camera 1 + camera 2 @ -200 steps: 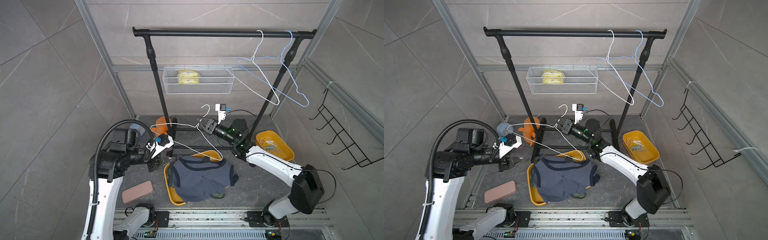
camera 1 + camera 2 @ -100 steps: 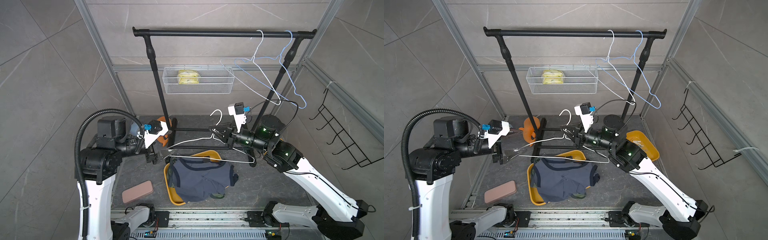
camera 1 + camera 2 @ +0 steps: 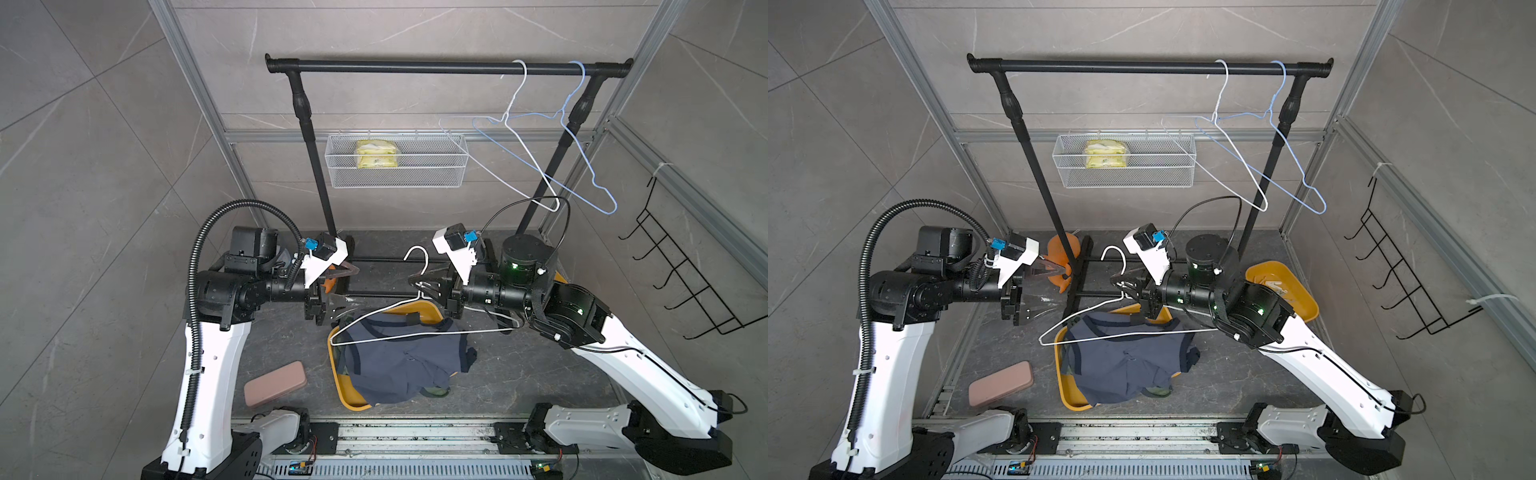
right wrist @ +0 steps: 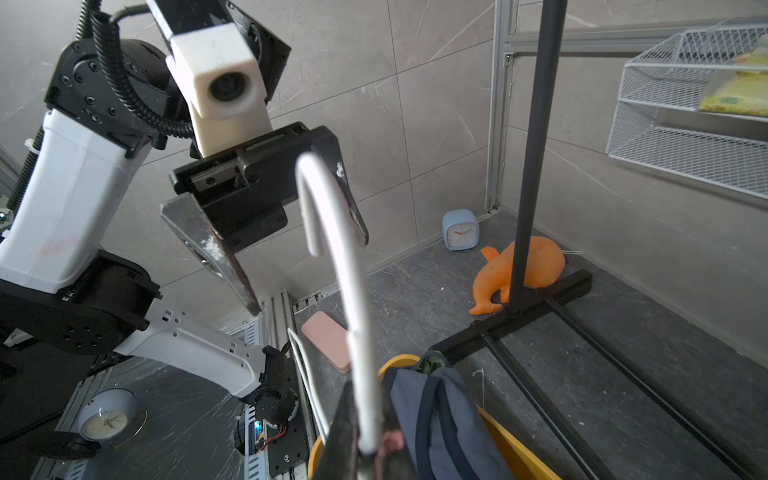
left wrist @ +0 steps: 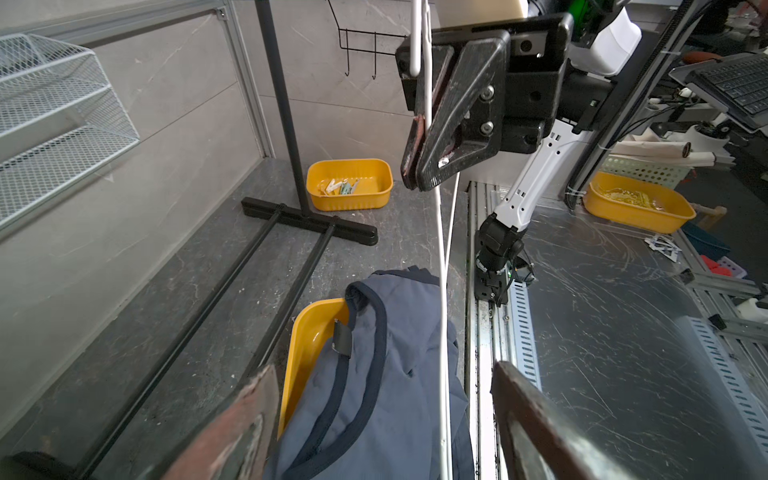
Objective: Remove the clothespins securing tank tops to the hanger
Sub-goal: Place the hanger on the clothesline.
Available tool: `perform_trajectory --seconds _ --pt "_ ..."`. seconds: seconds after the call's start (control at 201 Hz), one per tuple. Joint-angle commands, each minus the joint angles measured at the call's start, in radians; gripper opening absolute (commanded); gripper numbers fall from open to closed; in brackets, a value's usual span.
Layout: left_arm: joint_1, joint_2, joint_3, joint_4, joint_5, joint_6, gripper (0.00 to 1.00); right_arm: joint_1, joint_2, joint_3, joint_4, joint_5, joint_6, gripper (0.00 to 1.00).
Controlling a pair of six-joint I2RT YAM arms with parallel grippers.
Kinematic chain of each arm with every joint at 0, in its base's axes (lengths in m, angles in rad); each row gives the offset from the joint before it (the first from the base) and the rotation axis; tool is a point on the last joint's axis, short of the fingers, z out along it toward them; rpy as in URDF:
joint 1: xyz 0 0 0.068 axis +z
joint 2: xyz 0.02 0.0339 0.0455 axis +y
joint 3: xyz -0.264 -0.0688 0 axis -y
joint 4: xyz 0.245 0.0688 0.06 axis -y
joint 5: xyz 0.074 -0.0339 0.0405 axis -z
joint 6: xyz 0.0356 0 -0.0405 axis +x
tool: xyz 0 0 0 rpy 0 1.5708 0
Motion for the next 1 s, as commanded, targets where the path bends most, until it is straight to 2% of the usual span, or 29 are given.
perform_trajectory --seconds 0.0,0.309,0.408,0.508,0.632,0.751,0.841,0.946,0.995 --pt "-0.021 -0.014 -0.032 -0.061 0.043 0.066 0.83 0.023 0.019 0.049 -0.013 0.030 -0.038 0.00" --pt "-0.080 -0.027 -0.129 -0.074 0.010 0.098 0.84 0.073 0.080 0.122 -0.008 0.066 -0.072 0.00" --pt "-0.095 -0.023 -0.137 -0.077 -0.003 0.100 0.79 0.083 0.103 0.145 -0.008 0.066 -0.074 0.00" --pt "-0.106 -0.022 -0.146 -0.078 -0.010 0.099 0.65 0.092 0.115 0.148 -0.007 0.066 -0.076 0.00" --pt "-0.130 -0.017 -0.159 -0.081 -0.045 0.098 0.25 0.096 0.112 0.144 -0.018 0.064 -0.075 0.00" --pt "-0.156 -0.013 -0.155 -0.084 -0.097 0.095 0.00 0.098 0.099 0.144 -0.044 0.058 -0.075 0.00" --pt "-0.170 -0.012 -0.140 -0.088 -0.137 0.094 0.00 0.096 0.090 0.154 -0.081 0.072 -0.078 0.00" --pt "-0.175 -0.017 -0.111 -0.096 -0.193 0.108 0.00 0.096 0.090 0.192 -0.164 0.079 -0.085 0.23" --pt "-0.175 -0.018 -0.086 -0.122 -0.216 0.133 0.00 0.096 0.090 0.214 -0.220 0.088 -0.096 0.30"
